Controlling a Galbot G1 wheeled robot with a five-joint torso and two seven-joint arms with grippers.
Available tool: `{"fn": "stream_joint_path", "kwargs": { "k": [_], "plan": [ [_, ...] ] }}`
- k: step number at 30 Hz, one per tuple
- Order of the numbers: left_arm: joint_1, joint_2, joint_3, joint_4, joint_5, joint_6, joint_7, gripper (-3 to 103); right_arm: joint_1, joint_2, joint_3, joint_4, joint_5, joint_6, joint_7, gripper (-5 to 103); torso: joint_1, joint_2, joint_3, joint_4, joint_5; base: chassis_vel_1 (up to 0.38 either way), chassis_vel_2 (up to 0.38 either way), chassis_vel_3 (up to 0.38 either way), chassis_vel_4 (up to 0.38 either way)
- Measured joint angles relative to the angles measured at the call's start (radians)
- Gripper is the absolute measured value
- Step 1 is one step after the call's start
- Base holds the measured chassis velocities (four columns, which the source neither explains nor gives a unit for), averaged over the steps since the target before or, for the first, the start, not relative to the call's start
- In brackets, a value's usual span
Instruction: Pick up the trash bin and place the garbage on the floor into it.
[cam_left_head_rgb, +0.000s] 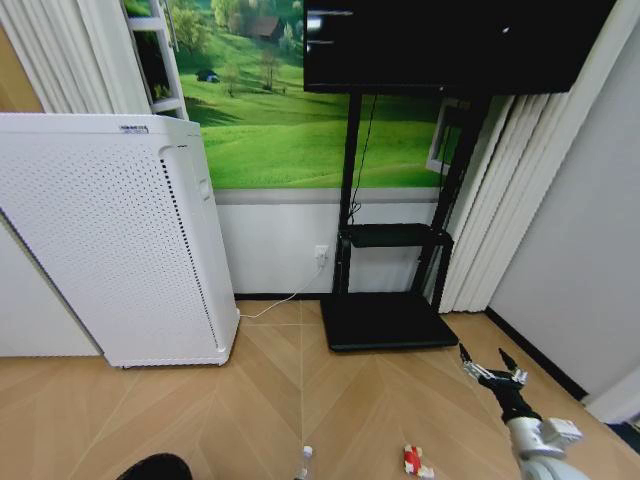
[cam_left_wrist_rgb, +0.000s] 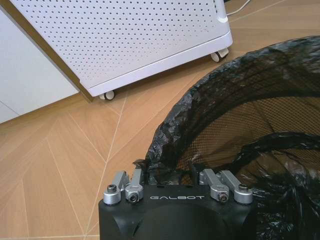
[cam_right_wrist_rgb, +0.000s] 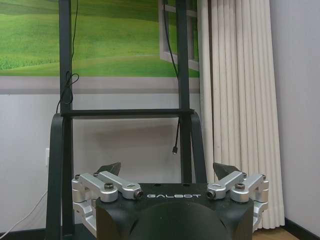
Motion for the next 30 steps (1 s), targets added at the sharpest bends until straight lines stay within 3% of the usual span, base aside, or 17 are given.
{"fn": "stream_joint_path", "kwargs": {
  "k": [14, 19, 21, 23, 25, 30],
  "plan": [
    [-0.009, -0.01, 0.004, 0.006, 0.006, -0.021, -0.004, 40, 0.002, 0.0, -0.004, -0.002, -0.004, 0.003, -0.001, 100, 0.0, 0.0, 0.0, -0.0001, -0.0008, 0.0, 0.0, 0.0, 0.0],
    [-0.022, -0.02, 0.008, -0.011, 0.035, -0.054, -0.003, 40, 0.001, 0.0, -0.004, -0.004, -0.005, 0.007, -0.001, 100, 0.0, 0.0, 0.0, -0.0002, -0.0037, 0.0, 0.0, 0.0, 0.0],
    [-0.024, -0.022, 0.008, -0.037, 0.043, -0.062, -0.004, 32, 0.001, 0.001, -0.004, -0.004, -0.007, 0.009, -0.002, 100, 0.0, 0.0, 0.0, -0.0004, -0.0022, 0.0, 0.0, 0.0, 0.0],
    [-0.024, -0.022, 0.008, -0.037, 0.043, -0.062, -0.004, 32, 0.001, 0.001, -0.004, -0.004, -0.007, 0.009, -0.002, 100, 0.0, 0.0, 0.0, -0.0004, -0.0022, 0.0, 0.0, 0.0, 0.0],
    [-0.029, -0.026, 0.009, -0.06, 0.044, -0.064, -0.006, 18, 0.001, 0.003, -0.003, -0.004, -0.009, 0.009, -0.002, 100, 0.0, 0.0, 0.0, -0.0001, -0.0024, 0.0, 0.0, 0.0, 0.0],
    [-0.031, -0.03, 0.008, -0.102, 0.044, -0.067, -0.01, 13, -0.001, 0.006, -0.003, -0.005, -0.013, 0.012, -0.003, 100, 0.0, 0.0, 0.0, -0.0003, -0.0014, 0.0, 0.0, 0.0, 0.0]
  ]
}}
